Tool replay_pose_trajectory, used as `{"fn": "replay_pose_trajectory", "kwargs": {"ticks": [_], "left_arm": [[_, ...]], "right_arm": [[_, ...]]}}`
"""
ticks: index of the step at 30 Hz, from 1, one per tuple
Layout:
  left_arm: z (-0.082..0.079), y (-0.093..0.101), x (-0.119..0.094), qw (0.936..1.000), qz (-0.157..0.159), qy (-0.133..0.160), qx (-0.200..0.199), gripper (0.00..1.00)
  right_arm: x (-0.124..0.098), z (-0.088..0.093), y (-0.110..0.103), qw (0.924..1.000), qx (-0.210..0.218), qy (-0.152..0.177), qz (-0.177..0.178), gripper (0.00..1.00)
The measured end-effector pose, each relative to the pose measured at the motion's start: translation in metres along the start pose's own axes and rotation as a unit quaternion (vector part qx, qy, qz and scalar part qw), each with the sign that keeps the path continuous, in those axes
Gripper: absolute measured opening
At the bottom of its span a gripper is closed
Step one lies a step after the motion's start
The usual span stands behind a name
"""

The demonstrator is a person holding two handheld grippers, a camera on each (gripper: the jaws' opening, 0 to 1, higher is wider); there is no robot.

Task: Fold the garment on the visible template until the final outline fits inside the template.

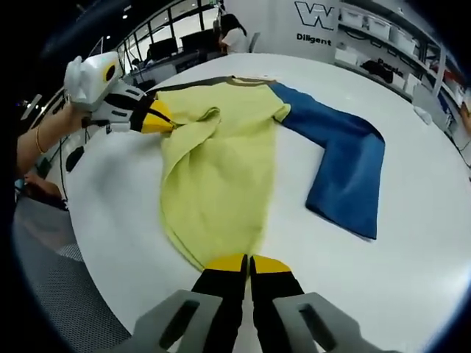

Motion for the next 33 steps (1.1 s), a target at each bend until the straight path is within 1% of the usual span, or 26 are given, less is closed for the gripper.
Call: {"fn": "replay_pose_trajectory", "kwargs": {"ticks": [2, 7, 8, 12, 13, 15, 16, 17, 18, 19, 20, 22, 25, 26, 28, 29, 30, 32, 33], "left_arm": [[0.0, 0.001, -0.009, 0.9997, 0.002, 0.012, -0.02, 0.09], [0.003, 0.004, -0.026, 0.9992, 0.005, 0.019, -0.036, 0.09], [0.004, 0.005, -0.036, 0.9986, 0.006, 0.025, -0.045, 0.09], [0.011, 0.01, -0.06, 0.9967, 0.029, 0.031, -0.069, 0.09], [0.012, 0.01, -0.063, 0.9966, 0.029, 0.031, -0.07, 0.09], [0.019, 0.012, -0.081, 0.9957, 0.041, 0.035, -0.075, 0.09], [0.021, 0.012, -0.084, 0.9956, 0.041, 0.036, -0.076, 0.09], [0.026, 0.013, -0.093, 0.9958, 0.043, 0.037, -0.072, 0.09], [0.028, 0.013, -0.098, 0.9958, 0.044, 0.036, -0.071, 0.09], [0.03, 0.013, -0.1, 0.9958, 0.046, 0.035, -0.071, 0.09], [0.035, 0.014, -0.109, 0.9957, 0.049, 0.033, -0.07, 0.09], [0.042, 0.015, -0.118, 0.9956, 0.053, 0.029, -0.072, 0.09], [0.051, 0.014, -0.125, 0.9961, 0.053, 0.018, -0.068, 0.09], [0.06, 0.016, -0.131, 0.9958, 0.058, 0.004, -0.071, 0.09], [0.066, 0.019, -0.134, 0.9951, 0.069, -0.011, -0.07, 0.09], [0.071, 0.021, -0.136, 0.9944, 0.076, -0.018, -0.071, 0.09], [0.077, 0.023, -0.139, 0.9934, 0.086, -0.031, -0.069, 0.09], [0.086, 0.023, -0.141, 0.9926, 0.089, -0.046, -0.067, 0.09], [0.092, 0.023, -0.143, 0.9918, 0.091, -0.06, -0.066, 0.09]], "right_arm": [[-0.002, -0.001, 0.0, 1.0, 0.004, 0.002, -0.002, 0.0], [-0.009, -0.006, -0.003, 1.0, 0.004, 0.005, -0.003, 0.0], [-0.01, -0.006, -0.004, 1.0, 0.003, 0.004, -0.005, 0.0], [-0.016, -0.008, -0.009, 1.0, -0.006, -0.002, -0.007, 0.0], [-0.017, -0.008, -0.009, 0.9999, -0.007, -0.003, -0.007, 0.0], [-0.022, -0.008, -0.012, 0.9999, -0.01, -0.005, -0.008, 0.0], [-0.022, -0.008, -0.013, 0.9999, -0.01, -0.006, -0.008, 0.0], [-0.025, -0.007, -0.014, 0.9999, -0.01, -0.01, -0.006, 0.0], [-0.027, -0.007, -0.014, 0.9999, -0.01, -0.011, -0.004, 0.0], [-0.028, -0.007, -0.014, 0.9999, -0.01, -0.012, -0.003, 0.0], [-0.032, -0.007, -0.015, 0.9998, -0.011, -0.017, 0.0, 0.0], [-0.036, -0.005, -0.015, 0.9997, -0.007, -0.021, 0.004, 0.0], [-0.039, -0.003, -0.015, 0.9996, -0.001, -0.028, 0.009, 0.0], [-0.039, 0.0, -0.015, 0.9993, 0.002, -0.033, 0.014, 0.0], [-0.038, 0.003, -0.014, 0.9991, 0.008, -0.04, 0.015, 0.0], [-0.037, 0.005, -0.014, 0.9988, 0.014, -0.045, 0.017, 0.0], [-0.037, 0.007, -0.013, 0.9984, 0.019, -0.05, 0.019, 0.0], [-0.037, 0.01, -0.012, 0.9978, 0.022, -0.058, 0.022, 0.0], [-0.037, 0.012, -0.011, 0.9973, 0.025, -0.065, 0.025, 0.0]]}}
Point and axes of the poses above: the point that each gripper's makers call its tool centre point, and the gripper's own axes: x roughly forward along the fingers, y roughly to its right, z roughly out of its underside, the point moved 10 cm from there along -x, roughly backward along the fingers, and after that the axes turned 13 degrees about -x, right-handed, at the moved point
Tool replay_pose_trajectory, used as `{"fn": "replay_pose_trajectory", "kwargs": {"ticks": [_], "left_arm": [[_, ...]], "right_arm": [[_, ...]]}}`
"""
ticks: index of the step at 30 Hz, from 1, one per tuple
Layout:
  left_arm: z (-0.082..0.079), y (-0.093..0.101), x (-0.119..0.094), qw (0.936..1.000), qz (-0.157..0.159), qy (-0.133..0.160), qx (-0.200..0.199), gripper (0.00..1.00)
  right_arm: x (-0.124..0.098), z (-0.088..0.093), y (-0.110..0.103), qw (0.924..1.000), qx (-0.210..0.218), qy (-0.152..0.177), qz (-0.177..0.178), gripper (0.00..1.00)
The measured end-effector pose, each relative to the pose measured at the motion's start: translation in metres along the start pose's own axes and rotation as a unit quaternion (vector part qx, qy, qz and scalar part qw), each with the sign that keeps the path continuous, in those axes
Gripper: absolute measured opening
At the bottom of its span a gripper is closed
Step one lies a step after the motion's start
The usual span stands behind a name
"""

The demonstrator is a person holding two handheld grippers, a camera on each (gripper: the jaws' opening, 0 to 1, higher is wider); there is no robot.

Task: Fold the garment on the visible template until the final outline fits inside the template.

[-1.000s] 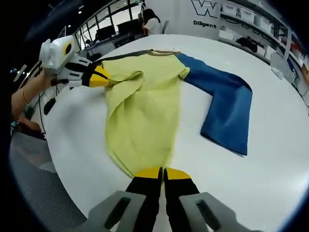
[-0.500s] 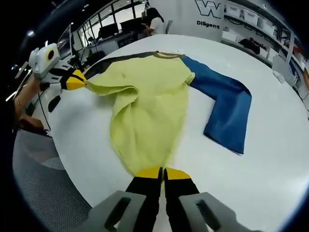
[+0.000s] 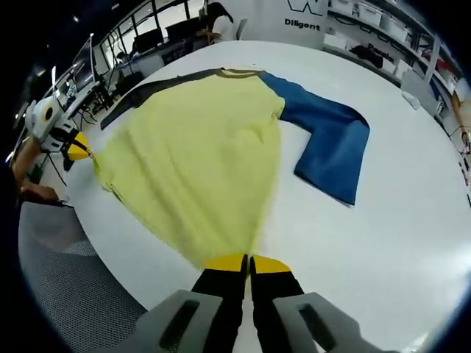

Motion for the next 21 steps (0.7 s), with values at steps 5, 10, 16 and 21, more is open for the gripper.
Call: {"fn": "replay_pose_trajectory", "kwargs": {"ticks": [5, 10, 16, 21], "left_arm": [[0.017, -0.004, -0.005, 0.9997, 0.004, -0.013, -0.021, 0.09], [0.033, -0.005, -0.007, 0.9993, -0.003, -0.03, -0.024, 0.09], [0.046, -0.008, -0.01, 0.9987, -0.015, -0.035, -0.033, 0.09], [0.048, -0.006, -0.011, 0.9987, -0.022, -0.035, -0.03, 0.09]], "right_arm": [[0.005, 0.005, 0.0, 0.9999, 0.006, -0.015, -0.004, 0.0], [0.012, 0.009, -0.003, 0.9994, 0.007, -0.03, -0.015, 0.0], [0.011, 0.012, -0.009, 0.9986, 0.005, -0.04, -0.035, 0.0], [0.01, 0.014, -0.012, 0.9981, 0.0, -0.046, -0.042, 0.0]]}}
Point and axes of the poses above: the point that each gripper's makers call its tool centre point, and the gripper's own axes: x roughly forward along the fingers, y roughly to its right, z roughly out of its underside, the point moved 10 cm from there along -x, roughly backward along the fingers, and after that the axes turned 13 degrees about -x, right-handed, at the moved point
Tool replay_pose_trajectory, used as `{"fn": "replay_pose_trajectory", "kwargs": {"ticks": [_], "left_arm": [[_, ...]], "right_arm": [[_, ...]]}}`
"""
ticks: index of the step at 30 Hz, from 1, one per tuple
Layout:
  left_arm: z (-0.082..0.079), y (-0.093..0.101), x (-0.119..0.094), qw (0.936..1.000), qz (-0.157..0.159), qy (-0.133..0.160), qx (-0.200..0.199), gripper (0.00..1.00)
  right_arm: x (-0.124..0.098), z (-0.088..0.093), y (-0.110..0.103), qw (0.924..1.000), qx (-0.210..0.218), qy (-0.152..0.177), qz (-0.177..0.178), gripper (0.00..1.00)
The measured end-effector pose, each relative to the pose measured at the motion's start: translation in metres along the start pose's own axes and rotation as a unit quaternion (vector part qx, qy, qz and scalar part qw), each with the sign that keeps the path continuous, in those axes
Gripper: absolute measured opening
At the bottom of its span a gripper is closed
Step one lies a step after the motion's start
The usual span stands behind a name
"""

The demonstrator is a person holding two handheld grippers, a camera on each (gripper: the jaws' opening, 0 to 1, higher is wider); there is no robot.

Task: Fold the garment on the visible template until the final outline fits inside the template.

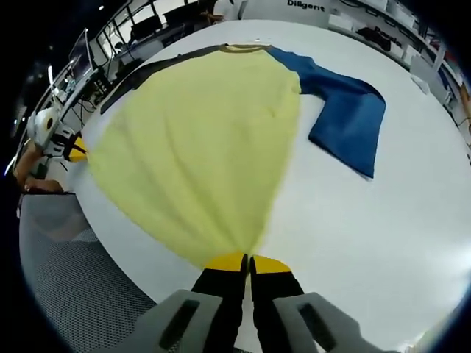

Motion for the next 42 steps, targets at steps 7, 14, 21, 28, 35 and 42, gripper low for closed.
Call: {"fn": "replay_pose_trajectory", "kwargs": {"ticks": [7, 14, 21, 28, 35, 42], "left_arm": [[0.003, 0.004, -0.001, 0.9999, -0.01, 0.001, 0.002, 0.09], [0.011, 0.009, -0.001, 0.9995, -0.01, 0.015, -0.024, 0.09], [0.016, 0.014, -0.001, 0.9989, -0.016, 0.03, -0.033, 0.09], [0.019, 0.016, -0.002, 0.9987, -0.024, 0.034, -0.03, 0.09], [0.02, 0.023, -0.001, 0.9963, -0.025, 0.041, -0.071, 0.1], [0.02, 0.018, -0.009, 0.9819, -0.049, 0.098, -0.154, 0.1]], "right_arm": [[-0.002, 0.001, -0.004, 0.9998, -0.018, -0.008, 0.008, 0.0], [-0.003, 0.004, -0.004, 0.9996, -0.02, -0.014, 0.011, 0.0], [-0.004, 0.006, -0.004, 0.9994, -0.024, -0.019, 0.015, 0.0], [-0.004, 0.007, -0.004, 0.9993, -0.03, -0.015, 0.018, 0.0], [-0.005, 0.011, -0.003, 0.9993, -0.026, -0.017, 0.021, 0.0], [-0.005, 0.011, -0.003, 0.9989, -0.039, -0.016, 0.018, 0.0]]}}
Point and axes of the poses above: the point that each gripper's makers call its tool centre point, and the gripper's own axes: x roughly forward along the fingers, y roughly to its right, z roughly out of its underside, the point moved 10 cm from there along -x, roughly backward along the fingers, and after that the axes turned 13 degrees about -x, right-handed, at the moved point
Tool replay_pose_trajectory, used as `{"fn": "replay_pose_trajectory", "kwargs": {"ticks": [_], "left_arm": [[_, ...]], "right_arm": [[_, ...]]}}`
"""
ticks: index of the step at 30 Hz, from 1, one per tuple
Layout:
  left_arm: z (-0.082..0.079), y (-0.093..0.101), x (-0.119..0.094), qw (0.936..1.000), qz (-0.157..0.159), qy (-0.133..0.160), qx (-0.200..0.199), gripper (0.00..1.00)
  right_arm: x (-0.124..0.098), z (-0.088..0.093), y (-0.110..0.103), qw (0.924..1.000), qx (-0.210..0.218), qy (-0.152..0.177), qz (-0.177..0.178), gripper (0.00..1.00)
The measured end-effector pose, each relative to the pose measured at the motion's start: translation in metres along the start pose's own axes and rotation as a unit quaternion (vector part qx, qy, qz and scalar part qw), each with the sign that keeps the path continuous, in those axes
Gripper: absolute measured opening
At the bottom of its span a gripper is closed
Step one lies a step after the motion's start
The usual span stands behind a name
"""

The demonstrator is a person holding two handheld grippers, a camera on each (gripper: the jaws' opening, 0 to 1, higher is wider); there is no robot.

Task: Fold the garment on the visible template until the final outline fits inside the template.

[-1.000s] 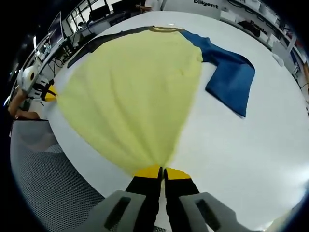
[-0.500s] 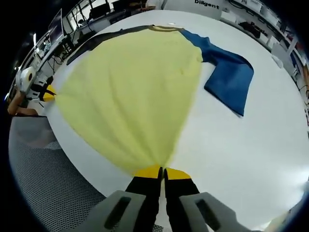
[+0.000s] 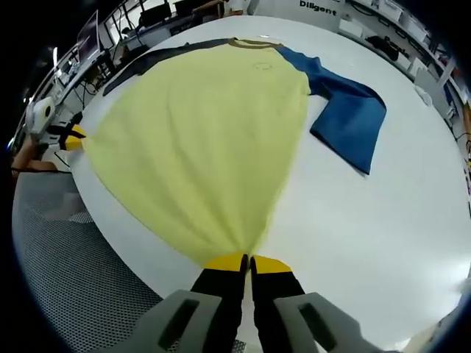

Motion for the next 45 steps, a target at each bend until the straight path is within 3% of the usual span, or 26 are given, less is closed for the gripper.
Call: {"fn": "replay_pose_trajectory", "kwargs": {"ticks": [2, 5, 10, 15, 16, 20, 22, 24, 29, 33, 39, 45], "left_arm": [[-0.001, 0.002, -0.005, 0.9997, 0.002, 0.016, -0.02, 0.1], [-0.004, 0.006, -0.009, 0.9994, -0.001, 0.029, -0.017, 0.14], [-0.01, 0.015, -0.011, 0.9989, -0.004, 0.037, -0.028, 0.31], [-0.028, 0.033, -0.012, 0.9974, -0.018, 0.062, -0.032, 0.45], [-0.032, 0.035, -0.013, 0.9965, -0.023, 0.071, -0.037, 0.49], [-0.039, 0.043, -0.013, 0.9945, -0.037, 0.082, -0.053, 0.7], [-0.038, 0.047, -0.012, 0.9941, -0.052, 0.065, -0.069, 0.86], [-0.038, 0.052, -0.01, 0.9939, -0.056, 0.066, -0.068, 0.94], [-0.036, 0.061, -0.006, 0.993, -0.059, 0.076, -0.069, 0.99], [-0.034, 0.065, -0.005, 0.9936, -0.065, 0.062, -0.069, 0.99], [-0.04, 0.078, -0.01, 0.9926, -0.064, 0.073, -0.074, 0.99], [-0.042, 0.078, -0.013, 0.9934, -0.073, 0.066, -0.058, 0.99]], "right_arm": [[0.0, 0.0, 0.0, 1.0, -0.001, 0.001, 0.001, 0.0], [0.0, 0.0, 0.0, 0.9999, -0.001, 0.009, 0.008, 0.02], [-0.006, -0.001, 0.006, 0.998, 0.028, 0.053, 0.016, 0.13], [-0.01, -0.002, 0.013, 0.9931, 0.072, 0.09, 0.022, 0.29], [-0.012, -0.004, 0.015, 0.9892, 0.089, 0.114, 0.027, 0.31], [-0.019, -0.01, 0.029, 0.9779, 0.128, 0.16, 0.041, 0.49], [-0.023, -0.013, 0.037, 0.9772, 0.116, 0.168, 0.056, 0.54], [-0.026, -0.016, 0.043, 0.9771, 0.112, 0.169, 0.062, 0.52], [-0.027, -0.021, 0.062, 0.9755, 0.105, 0.175, 0.083, 0.51], [-0.027, -0.027, 0.072, 0.9734, 0.103, 0.186, 0.084, 0.54], [-0.011, -0.033, 0.095, 0.9726, 0.118, 0.178, 0.091, 0.58], [-0.004, -0.035, 0.111, 0.9691, 0.144, 0.173, 0.1, 0.6]]}}
Point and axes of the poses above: the point that each gripper's makers call its tool centre point, and the gripper's own axes: x roughly forward along the fingers, y roughly to its right, z roughly out of its underside, the point moved 10 cm from there along -x, roughly backward along the fingers, and after that the axes turned 13 degrees about -x, right-handed, at the moved point
